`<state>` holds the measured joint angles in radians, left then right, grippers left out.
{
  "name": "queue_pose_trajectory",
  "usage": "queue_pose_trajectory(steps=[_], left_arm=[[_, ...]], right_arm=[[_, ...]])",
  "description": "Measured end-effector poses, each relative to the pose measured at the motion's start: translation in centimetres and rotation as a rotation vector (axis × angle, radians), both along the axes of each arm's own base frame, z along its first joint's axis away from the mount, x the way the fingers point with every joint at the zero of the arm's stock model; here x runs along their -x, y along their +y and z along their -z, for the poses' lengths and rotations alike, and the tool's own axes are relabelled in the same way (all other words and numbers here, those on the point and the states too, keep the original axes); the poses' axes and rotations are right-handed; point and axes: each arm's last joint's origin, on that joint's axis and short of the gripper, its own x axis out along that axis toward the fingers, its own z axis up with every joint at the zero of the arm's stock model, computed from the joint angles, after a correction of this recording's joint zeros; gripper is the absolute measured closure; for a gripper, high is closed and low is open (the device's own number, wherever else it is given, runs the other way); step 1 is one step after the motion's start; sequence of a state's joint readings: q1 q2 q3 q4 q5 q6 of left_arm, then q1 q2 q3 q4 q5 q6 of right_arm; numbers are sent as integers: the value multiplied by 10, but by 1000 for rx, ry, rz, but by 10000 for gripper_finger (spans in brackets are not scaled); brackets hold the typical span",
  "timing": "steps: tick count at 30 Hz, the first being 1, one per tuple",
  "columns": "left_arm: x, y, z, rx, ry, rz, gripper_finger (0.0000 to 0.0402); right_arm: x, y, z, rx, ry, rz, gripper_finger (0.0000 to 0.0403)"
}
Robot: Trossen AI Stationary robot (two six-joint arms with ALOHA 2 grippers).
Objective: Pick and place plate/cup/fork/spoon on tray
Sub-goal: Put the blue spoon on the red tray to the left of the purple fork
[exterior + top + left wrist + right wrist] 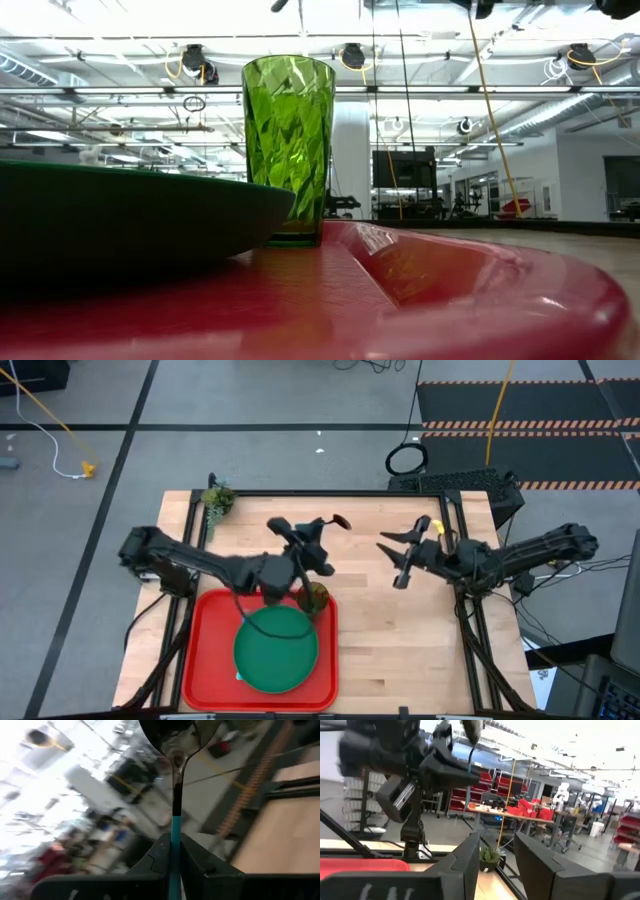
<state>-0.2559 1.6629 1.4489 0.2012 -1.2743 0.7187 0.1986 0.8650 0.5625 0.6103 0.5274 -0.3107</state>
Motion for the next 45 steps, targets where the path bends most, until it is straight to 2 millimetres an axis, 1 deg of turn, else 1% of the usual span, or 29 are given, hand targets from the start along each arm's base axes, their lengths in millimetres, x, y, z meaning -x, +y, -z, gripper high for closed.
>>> queue_pose_trajectory(steps=[3,6,10,16,21,26,29,31,33,36,38,42,45], left_arm=[[15,15,4,154,-28,78,383],[31,22,9,312,-70,70,385],[49,19,21,479,-89,39,384],[72,3,40,737,-103,-46,384],[89,-15,53,936,-85,-138,385],[111,-33,59,1131,-29,-277,384],[123,-48,61,1211,-19,-340,385],[130,-58,66,1249,-15,-394,385],[139,-68,75,1275,24,-498,385],[154,-83,92,1331,109,-704,382],[164,-95,104,1363,129,-806,381],[178,-117,120,1418,96,-931,380],[183,-134,132,1474,90,-994,379]], right_arm=[[8,-1,-2,-25,3,-8,286],[11,-2,-3,-36,10,-14,286],[11,-2,-1,-42,25,-15,286],[11,-2,0,-40,33,-18,286],[11,-2,0,-50,29,-23,286],[10,0,-1,-60,19,-101,286],[10,0,-1,-72,9,-109,286],[10,0,-1,-75,8,-110,286],[10,1,-1,-75,9,-112,287],[10,1,-1,-77,7,-138,286],[10,3,-1,-76,7,-156,286],[11,5,-2,-75,7,-176,287],[11,7,-2,-78,-3,-188,287]])
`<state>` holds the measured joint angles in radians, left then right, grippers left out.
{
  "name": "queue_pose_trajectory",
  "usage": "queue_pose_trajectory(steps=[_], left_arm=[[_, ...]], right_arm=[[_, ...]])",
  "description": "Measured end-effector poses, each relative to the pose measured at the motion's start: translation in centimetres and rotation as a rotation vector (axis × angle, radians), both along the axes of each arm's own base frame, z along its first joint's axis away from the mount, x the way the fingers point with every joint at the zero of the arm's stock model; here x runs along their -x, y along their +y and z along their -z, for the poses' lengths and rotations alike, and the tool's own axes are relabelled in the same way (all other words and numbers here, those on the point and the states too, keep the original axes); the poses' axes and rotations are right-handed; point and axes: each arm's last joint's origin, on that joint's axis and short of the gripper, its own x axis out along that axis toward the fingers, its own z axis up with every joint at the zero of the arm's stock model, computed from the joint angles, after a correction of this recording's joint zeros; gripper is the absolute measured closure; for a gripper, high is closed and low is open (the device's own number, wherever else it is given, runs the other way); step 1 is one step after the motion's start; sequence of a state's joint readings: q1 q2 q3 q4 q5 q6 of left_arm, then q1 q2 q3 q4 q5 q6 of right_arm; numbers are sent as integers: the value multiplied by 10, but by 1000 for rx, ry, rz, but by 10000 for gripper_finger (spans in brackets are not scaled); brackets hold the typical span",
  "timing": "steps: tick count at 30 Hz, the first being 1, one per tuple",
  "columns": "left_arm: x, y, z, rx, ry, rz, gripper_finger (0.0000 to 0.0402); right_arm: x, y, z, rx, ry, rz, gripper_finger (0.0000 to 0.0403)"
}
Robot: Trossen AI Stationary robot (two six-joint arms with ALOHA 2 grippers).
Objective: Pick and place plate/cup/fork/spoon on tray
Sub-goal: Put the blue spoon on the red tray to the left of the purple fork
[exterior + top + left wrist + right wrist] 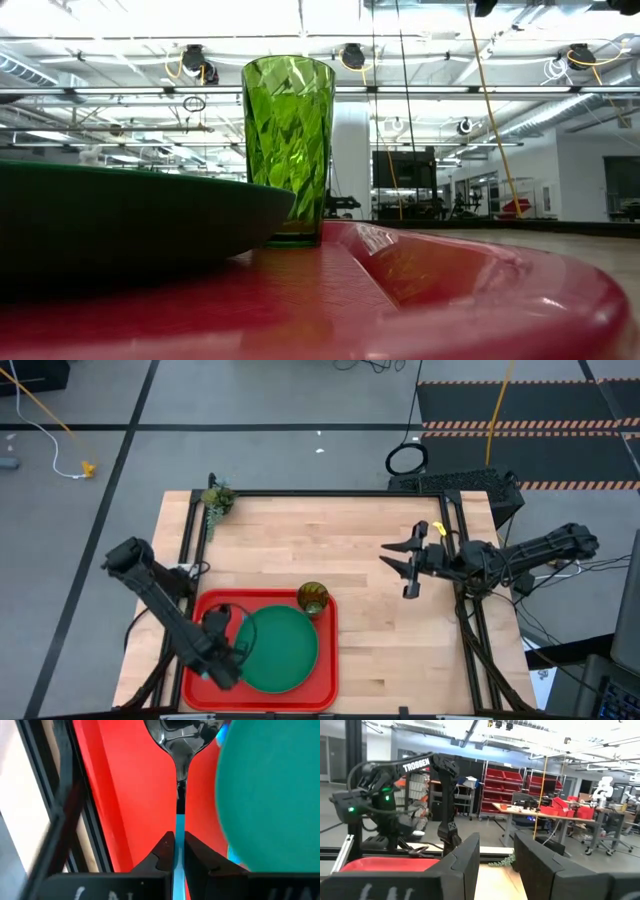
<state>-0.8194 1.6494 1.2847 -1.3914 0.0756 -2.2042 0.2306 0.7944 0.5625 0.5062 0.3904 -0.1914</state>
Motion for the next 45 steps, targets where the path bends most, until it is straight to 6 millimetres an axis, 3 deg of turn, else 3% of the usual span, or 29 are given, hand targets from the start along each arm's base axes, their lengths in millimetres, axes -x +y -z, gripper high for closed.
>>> queue_pose_trajectory(steps=[5,12,22,36,45], left_arm=[[1,-17,16,7,35,-36,378],[-9,-24,39,-43,56,-46,377],[-23,-22,63,-96,107,-80,376],[-16,-14,94,-132,124,-63,376],[-16,-14,96,-138,106,-45,375]], right_arm=[[1,1,-4,-8,-41,-8,287],[2,1,-9,-3,-89,-6,287],[3,1,-10,44,-96,8,287],[3,1,-10,49,-94,10,287],[3,1,-10,45,-94,9,287]])
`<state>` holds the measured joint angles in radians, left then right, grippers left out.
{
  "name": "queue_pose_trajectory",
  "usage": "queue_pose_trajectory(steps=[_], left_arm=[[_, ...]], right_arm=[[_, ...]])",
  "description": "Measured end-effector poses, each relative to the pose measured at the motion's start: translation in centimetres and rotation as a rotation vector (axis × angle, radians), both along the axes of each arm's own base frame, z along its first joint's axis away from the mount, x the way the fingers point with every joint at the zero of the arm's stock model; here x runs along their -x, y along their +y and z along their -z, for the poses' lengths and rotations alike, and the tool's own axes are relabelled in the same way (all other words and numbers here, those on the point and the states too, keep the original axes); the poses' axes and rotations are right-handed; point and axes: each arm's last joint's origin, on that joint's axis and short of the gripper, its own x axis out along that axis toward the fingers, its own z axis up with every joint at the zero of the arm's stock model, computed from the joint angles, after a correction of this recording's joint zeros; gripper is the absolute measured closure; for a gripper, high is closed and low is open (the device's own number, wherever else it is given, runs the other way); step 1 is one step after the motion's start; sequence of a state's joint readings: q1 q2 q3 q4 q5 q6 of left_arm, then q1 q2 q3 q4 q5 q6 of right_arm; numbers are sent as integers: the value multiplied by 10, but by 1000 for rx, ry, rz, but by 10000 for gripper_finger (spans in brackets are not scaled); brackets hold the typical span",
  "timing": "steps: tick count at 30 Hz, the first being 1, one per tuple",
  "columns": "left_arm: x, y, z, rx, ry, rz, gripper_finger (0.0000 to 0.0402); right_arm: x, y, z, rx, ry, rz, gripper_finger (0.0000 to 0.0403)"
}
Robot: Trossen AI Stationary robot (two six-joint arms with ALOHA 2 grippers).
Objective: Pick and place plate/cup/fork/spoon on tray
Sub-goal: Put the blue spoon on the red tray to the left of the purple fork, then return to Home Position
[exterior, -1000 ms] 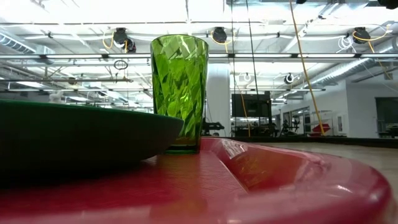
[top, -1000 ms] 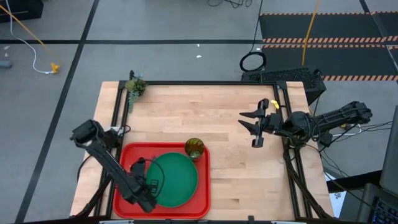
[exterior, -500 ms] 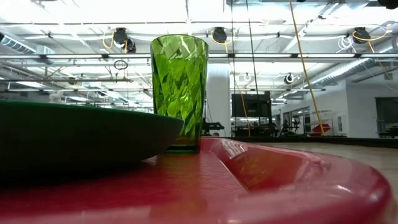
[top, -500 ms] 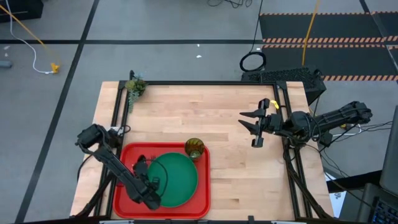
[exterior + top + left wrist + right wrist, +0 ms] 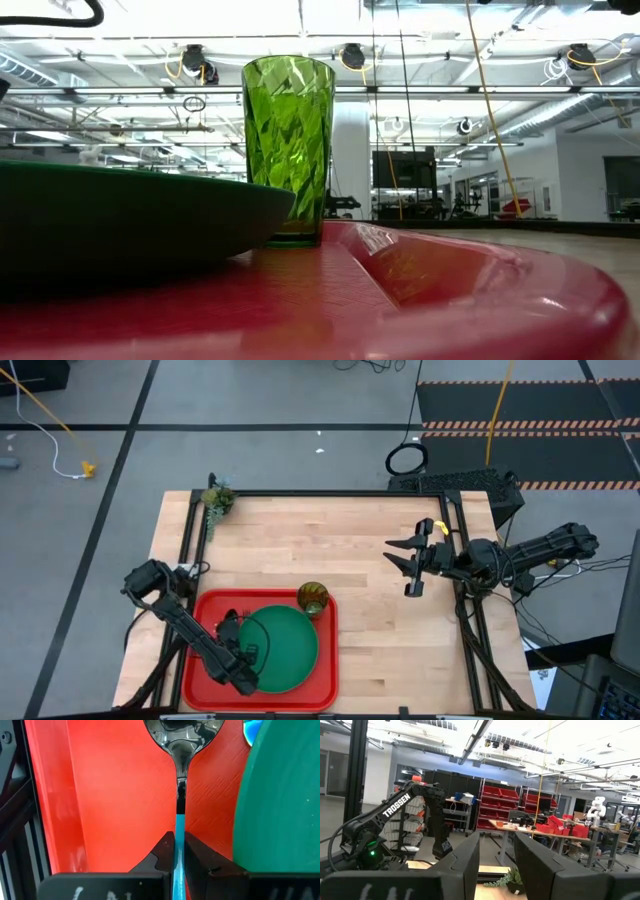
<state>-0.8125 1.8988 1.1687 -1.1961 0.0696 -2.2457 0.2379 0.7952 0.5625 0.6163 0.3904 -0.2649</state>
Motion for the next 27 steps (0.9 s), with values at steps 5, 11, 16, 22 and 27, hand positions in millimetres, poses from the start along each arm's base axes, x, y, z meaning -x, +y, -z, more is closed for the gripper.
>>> queue_pose_trajectory(steps=[5,11,16,22,27], left_arm=[[0,0,0,3,1,9,374],[0,0,0,0,-1,-1,344],[0,0,0,-3,-1,-7,325],[2,4,-11,-17,-19,-1,324],[8,13,-46,-61,-60,9,327]], right_arm=[[0,0,0,1,1,1,287],[0,0,0,1,1,1,287],[0,0,0,1,0,0,287],[0,0,0,1,1,0,287],[0,0,1,2,7,0,287]])
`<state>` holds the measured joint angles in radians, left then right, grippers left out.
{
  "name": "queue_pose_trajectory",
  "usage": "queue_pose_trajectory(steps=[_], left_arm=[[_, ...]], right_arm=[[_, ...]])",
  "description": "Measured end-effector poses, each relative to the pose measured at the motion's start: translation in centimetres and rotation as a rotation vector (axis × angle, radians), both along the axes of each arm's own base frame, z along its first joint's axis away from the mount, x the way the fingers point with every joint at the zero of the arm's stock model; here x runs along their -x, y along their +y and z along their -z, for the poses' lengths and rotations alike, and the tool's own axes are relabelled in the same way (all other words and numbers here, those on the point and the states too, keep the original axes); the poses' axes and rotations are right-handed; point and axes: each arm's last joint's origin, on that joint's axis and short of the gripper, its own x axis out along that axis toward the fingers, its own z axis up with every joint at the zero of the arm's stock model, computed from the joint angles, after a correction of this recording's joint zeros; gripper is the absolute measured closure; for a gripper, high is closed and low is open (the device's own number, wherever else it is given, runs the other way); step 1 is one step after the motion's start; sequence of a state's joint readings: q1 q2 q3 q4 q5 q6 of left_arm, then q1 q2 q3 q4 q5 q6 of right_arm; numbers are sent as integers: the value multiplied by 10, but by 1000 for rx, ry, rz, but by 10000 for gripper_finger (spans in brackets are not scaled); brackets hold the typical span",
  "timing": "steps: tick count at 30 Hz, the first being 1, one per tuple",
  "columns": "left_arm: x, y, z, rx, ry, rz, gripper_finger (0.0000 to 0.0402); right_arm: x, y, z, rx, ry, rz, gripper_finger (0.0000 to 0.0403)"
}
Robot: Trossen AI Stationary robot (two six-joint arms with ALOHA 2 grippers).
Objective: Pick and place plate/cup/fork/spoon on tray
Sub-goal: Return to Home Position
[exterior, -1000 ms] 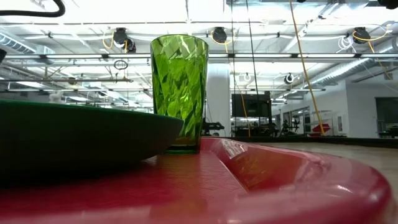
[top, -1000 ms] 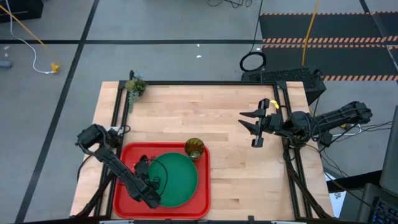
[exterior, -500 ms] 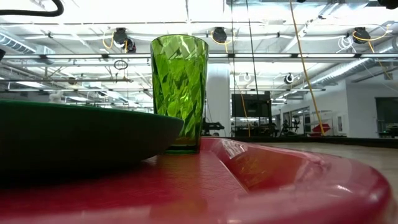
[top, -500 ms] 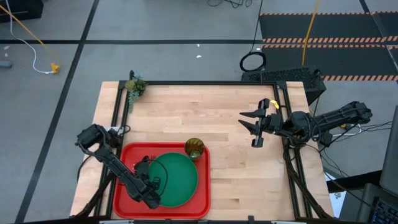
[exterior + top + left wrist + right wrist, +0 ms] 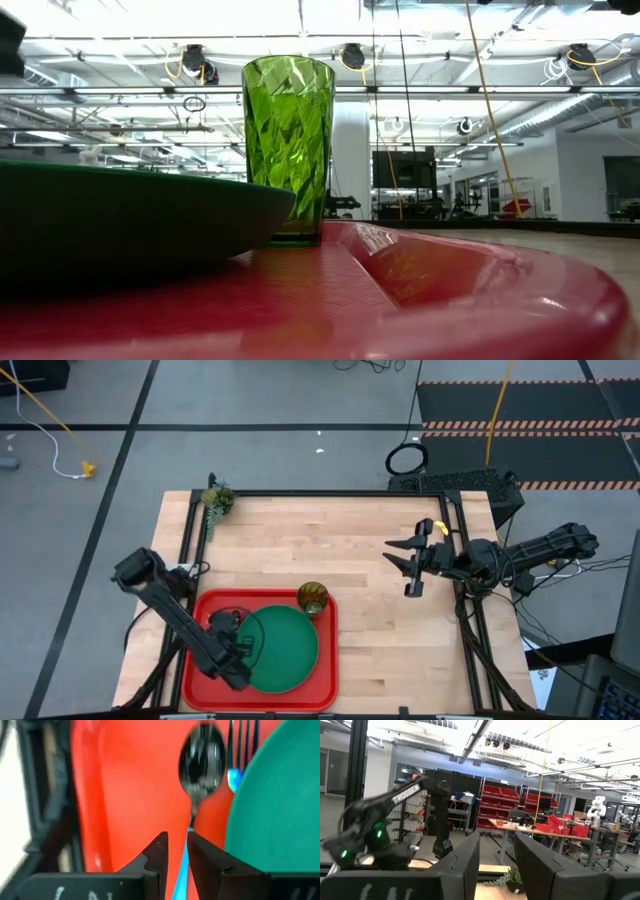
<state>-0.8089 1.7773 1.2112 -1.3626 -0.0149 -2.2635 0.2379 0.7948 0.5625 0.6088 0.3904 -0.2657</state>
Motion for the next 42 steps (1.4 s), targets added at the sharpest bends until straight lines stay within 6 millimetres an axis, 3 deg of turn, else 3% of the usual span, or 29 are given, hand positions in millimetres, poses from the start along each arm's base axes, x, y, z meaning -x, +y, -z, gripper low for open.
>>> queue_pose_trajectory(steps=[5,13,18,25,30,42], left_arm=[[9,17,-36,-84,-104,90,340],[12,50,-79,-412,-399,459,367],[9,72,-96,-542,-405,615,386],[6,100,-117,-662,-381,740,393],[-7,110,-131,-692,-391,877,397],[-43,143,-160,-700,-454,1204,394]], right_arm=[[-1,0,3,9,37,-2,287],[-3,1,17,-37,167,-19,287],[-4,1,19,-52,187,-22,294],[1,0,19,-35,208,-39,351],[13,-1,14,-27,190,-97,397],[29,-10,13,-12,222,-151,402]])
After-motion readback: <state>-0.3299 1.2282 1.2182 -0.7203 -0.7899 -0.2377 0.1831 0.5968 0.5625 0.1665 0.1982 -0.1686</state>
